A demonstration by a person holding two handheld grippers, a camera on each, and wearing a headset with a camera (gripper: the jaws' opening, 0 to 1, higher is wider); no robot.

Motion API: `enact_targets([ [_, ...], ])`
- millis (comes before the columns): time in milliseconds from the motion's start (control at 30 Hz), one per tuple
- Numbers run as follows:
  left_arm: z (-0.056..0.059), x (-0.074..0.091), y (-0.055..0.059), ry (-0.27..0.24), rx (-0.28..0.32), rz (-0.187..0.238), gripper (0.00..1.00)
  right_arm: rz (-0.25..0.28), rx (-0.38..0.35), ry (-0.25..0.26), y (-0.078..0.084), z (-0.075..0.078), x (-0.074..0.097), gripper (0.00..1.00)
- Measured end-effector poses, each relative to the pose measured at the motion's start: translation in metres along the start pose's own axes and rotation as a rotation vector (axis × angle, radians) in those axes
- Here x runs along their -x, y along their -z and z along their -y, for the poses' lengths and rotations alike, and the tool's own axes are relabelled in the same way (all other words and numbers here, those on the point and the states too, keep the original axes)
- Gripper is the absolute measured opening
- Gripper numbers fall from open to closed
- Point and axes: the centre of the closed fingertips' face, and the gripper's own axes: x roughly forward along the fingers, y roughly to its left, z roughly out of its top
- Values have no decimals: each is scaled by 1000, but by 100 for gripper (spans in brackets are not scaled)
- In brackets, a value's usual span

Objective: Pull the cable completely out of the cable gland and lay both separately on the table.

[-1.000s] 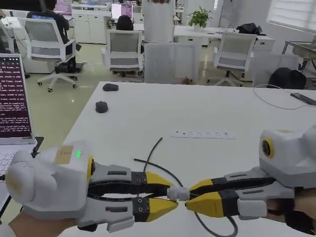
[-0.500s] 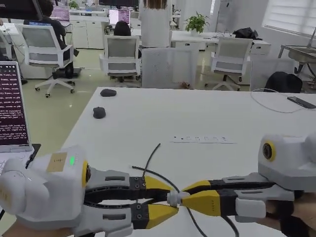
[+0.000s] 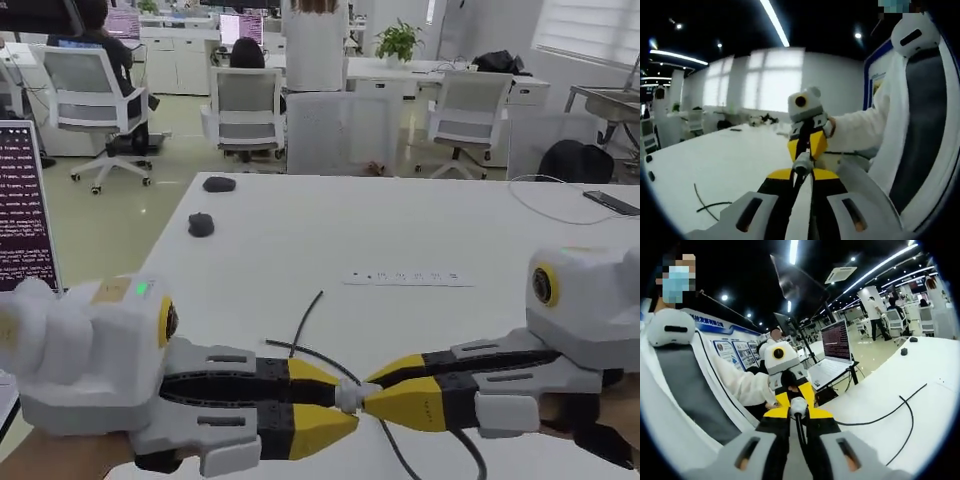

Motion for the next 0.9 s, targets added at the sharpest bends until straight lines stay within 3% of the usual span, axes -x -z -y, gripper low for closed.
enact_targets([
  [67,3,-2,-8,-11,-66,43,15,17,-29,-38,-6,-2,4,9],
  [167,6,-2,-13,-2,-71,70,16,11,-97,-64,-8,-6,6,9],
  [200,8,-3,-19,2,-114,109,16,23,-163,-89,-11,-8,7,9],
  [300,10,-3,-25,5,-110,139,16,41,-227,-125,-15,-12,9,9],
  [400,13,-2,-31,30,-81,152,16,35,-316,-164,-17,-16,9,9],
  [500,14,-1,-26,54,113,87,14,27,-346,-169,-14,-15,6,9],
  [533,14,0,-27,58,137,90,14,19,-342,-174,-13,-17,6,9],
  [567,13,0,-28,57,170,92,14,32,-276,-163,-15,-17,6,9],
  [633,17,2,-22,67,301,72,13,17,-209,-138,-12,-19,5,9],
  [700,14,4,-21,55,285,84,13,19,-165,-112,-11,-19,4,9],
  [900,13,8,-16,63,457,114,13,28,71,-58,-10,-19,1,9],
])
